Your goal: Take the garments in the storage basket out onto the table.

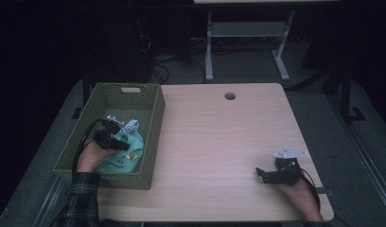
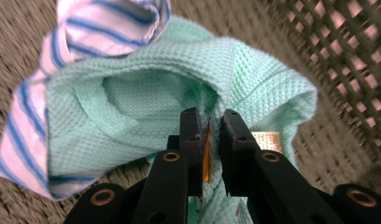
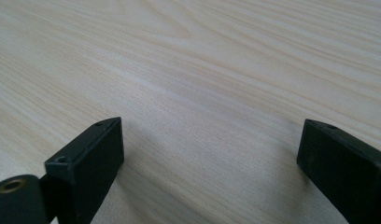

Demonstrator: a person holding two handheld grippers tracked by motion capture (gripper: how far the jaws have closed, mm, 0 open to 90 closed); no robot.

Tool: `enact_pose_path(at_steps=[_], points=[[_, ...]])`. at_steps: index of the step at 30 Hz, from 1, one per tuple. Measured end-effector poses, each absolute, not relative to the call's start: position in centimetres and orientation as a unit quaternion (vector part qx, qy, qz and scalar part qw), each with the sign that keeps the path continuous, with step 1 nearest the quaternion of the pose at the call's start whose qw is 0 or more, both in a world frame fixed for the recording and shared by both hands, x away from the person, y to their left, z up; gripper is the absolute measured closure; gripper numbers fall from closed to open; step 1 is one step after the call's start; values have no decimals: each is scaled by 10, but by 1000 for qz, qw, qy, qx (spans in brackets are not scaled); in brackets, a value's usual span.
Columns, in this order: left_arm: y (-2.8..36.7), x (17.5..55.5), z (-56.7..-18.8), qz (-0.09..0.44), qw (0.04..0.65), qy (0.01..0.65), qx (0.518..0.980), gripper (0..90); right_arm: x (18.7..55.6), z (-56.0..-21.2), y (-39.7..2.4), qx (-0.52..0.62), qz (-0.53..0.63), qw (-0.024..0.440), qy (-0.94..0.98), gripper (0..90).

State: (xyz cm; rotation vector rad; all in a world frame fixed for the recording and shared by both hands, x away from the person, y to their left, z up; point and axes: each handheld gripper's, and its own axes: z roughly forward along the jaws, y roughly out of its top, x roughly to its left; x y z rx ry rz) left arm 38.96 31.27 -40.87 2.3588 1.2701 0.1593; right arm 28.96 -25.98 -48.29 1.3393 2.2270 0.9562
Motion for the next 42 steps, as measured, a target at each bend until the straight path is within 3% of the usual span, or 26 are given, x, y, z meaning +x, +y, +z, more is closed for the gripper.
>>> enact_pose_path(at_steps=[27,42], points=[[344,375,-368,101,431,451,775,805,290,-483,-260,476,339,185,790,67],[346,371,-347,105,465,438,763,804,290,-483,-261,480,339,189,787,73]])
